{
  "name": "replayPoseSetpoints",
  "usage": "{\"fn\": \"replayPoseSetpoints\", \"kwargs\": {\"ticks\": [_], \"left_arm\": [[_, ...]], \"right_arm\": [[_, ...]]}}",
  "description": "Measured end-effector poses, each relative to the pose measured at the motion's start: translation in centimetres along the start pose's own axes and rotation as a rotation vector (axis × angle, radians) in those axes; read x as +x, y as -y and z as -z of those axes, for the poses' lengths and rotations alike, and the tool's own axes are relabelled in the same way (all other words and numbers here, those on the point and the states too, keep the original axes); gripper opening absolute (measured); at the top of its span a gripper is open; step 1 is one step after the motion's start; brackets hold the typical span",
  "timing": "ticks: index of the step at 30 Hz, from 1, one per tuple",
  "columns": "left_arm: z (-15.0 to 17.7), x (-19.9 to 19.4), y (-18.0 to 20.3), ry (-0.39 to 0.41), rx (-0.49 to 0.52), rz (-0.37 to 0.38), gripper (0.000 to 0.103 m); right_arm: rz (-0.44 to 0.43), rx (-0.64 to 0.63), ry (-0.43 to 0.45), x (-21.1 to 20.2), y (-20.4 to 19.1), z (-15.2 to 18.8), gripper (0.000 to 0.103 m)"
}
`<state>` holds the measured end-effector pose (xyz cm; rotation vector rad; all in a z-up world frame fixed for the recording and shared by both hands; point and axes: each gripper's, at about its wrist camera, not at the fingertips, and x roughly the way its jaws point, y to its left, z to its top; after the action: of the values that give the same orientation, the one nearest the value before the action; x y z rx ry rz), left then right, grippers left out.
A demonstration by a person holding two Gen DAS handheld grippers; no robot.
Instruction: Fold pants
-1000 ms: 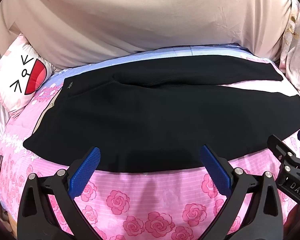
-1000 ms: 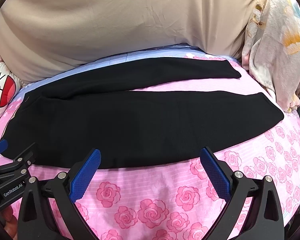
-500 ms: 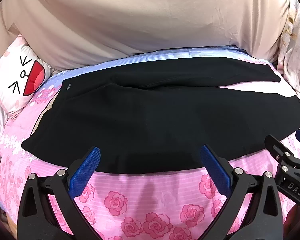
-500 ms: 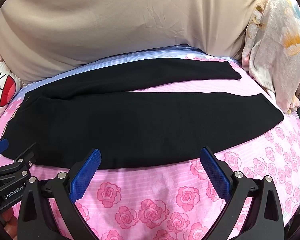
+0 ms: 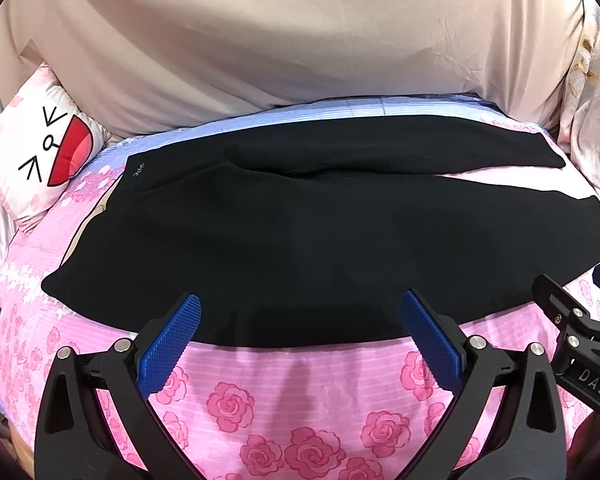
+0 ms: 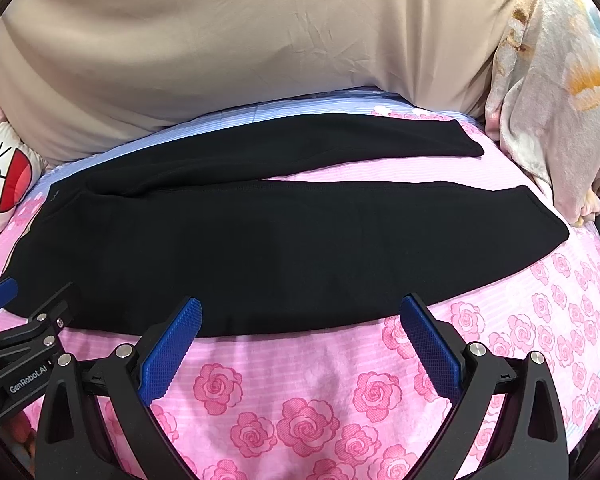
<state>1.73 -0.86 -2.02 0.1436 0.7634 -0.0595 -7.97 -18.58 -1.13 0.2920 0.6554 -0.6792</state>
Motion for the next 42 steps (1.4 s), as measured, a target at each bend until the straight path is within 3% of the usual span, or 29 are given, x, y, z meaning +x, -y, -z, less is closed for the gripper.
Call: {"fn": "replayPoseSetpoints", "kwargs": {"ticks": [16, 30, 33, 38, 42], "left_arm": [[-0.1, 1.1, 0.1, -0.069, -0.013, 0.003, 0.098], [-0.7, 2.4, 0.6, -0.074, 0.011, 0.009, 0.098], [-0.8, 2.4, 0.5, -0.039, 0.001, 0.013, 0.098], [-1.6, 2.9, -0.8, -0.002, -0.041, 0.069, 0.098], [-3.7, 4.7, -3.9, -0.032, -0.062, 0.077, 0.098]], "right_arm": [[0.0, -0.003, -0.002, 0.2, 0.1, 0.0, 0.098], [-0.003, 0.0, -0.027, 1.8, 0.3, -0.4, 0.098], [-0.008, 0.001, -0.025, 2.1, 0.4, -0.6, 0.098], [-0.046, 0.021, 0.01, 3.3, 2.2, -2.1, 0.098], [-0.053, 0.077, 0.035, 6.6, 6.5, -6.1, 0.098]]}}
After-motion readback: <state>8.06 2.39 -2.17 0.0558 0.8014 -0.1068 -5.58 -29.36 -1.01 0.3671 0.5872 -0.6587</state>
